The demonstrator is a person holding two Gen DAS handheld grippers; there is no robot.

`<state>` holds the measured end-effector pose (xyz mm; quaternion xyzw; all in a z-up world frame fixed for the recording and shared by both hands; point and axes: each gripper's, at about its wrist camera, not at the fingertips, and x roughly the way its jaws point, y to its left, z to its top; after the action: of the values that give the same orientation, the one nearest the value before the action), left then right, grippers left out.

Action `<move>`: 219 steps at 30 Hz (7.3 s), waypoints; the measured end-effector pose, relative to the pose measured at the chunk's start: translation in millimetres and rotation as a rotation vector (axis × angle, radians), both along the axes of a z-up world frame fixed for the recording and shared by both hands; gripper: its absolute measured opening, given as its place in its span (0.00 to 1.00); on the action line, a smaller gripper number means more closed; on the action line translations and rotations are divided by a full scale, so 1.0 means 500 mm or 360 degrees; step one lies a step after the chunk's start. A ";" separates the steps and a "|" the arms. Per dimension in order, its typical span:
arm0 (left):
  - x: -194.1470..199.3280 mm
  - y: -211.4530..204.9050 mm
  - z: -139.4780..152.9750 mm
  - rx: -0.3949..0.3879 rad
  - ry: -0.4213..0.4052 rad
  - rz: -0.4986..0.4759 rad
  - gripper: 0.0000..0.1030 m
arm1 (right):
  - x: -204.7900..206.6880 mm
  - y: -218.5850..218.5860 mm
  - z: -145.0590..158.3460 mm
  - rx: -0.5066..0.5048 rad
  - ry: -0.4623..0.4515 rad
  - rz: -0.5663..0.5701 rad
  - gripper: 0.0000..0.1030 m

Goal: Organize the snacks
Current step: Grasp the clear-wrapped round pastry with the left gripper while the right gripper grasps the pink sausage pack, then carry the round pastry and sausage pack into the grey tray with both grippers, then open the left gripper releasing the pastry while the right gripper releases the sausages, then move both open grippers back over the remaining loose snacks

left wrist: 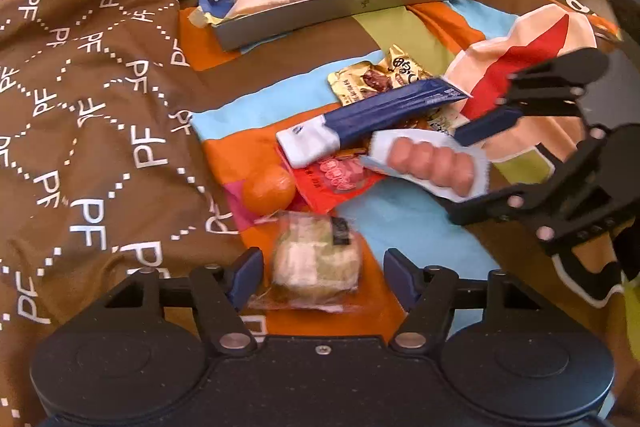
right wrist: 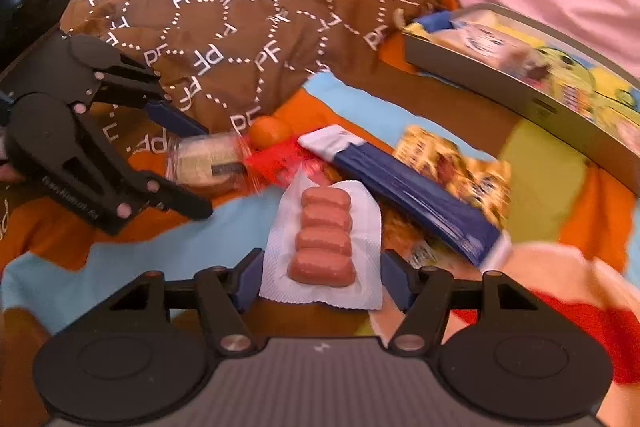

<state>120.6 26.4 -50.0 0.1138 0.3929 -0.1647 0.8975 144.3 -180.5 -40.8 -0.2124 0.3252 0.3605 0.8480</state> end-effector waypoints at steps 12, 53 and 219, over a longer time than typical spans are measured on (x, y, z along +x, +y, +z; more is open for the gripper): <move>0.015 -0.012 -0.014 0.0027 0.0050 0.0062 0.61 | -0.010 -0.008 -0.007 0.0149 0.0074 -0.0233 0.82; -0.016 -0.056 0.029 -0.0197 0.0029 0.0311 0.49 | -0.091 -0.018 0.021 0.0135 -0.0235 -0.0448 0.59; -0.053 -0.030 0.049 -0.0406 -0.0084 0.0422 0.99 | -0.139 -0.142 0.065 0.0293 -0.0217 -0.0832 1.00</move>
<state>93.9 11.2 -25.5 -0.0495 0.3566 -0.0903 0.9285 74.7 -251.6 -8.3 -0.0673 0.2770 0.1425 0.9479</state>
